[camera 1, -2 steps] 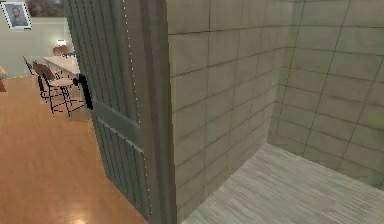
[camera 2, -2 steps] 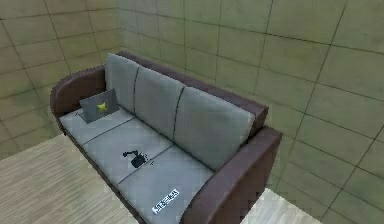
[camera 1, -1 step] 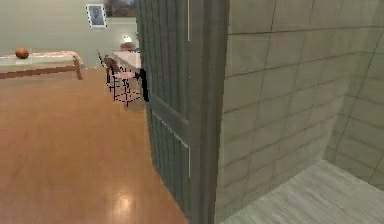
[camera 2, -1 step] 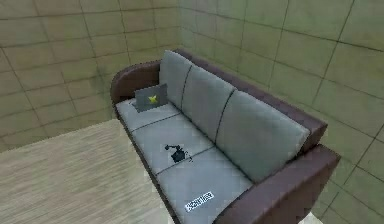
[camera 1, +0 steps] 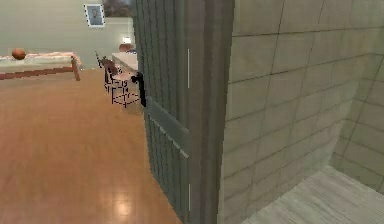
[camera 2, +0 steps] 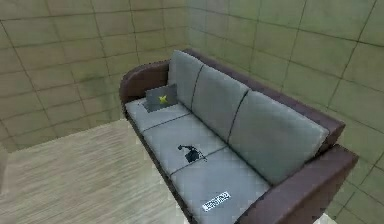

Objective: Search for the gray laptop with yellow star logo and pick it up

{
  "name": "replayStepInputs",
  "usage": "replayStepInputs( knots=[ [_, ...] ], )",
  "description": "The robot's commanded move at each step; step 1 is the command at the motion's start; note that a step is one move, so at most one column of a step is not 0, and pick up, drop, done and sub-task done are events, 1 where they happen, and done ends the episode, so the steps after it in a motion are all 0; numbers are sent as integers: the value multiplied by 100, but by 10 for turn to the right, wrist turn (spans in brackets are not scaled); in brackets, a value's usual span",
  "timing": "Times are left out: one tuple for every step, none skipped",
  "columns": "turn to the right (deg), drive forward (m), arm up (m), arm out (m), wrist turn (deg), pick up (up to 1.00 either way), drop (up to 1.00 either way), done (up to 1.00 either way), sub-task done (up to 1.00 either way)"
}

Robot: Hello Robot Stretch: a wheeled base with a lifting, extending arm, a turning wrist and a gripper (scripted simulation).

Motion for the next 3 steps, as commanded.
replayStepInputs(
  knots=[
    [450,0,0,0,0,0,0,0,0],
    [90,0,0,0,0,0,0,0,0],
    [0,80,0,0,0,0,0,0,0]
  ],
)
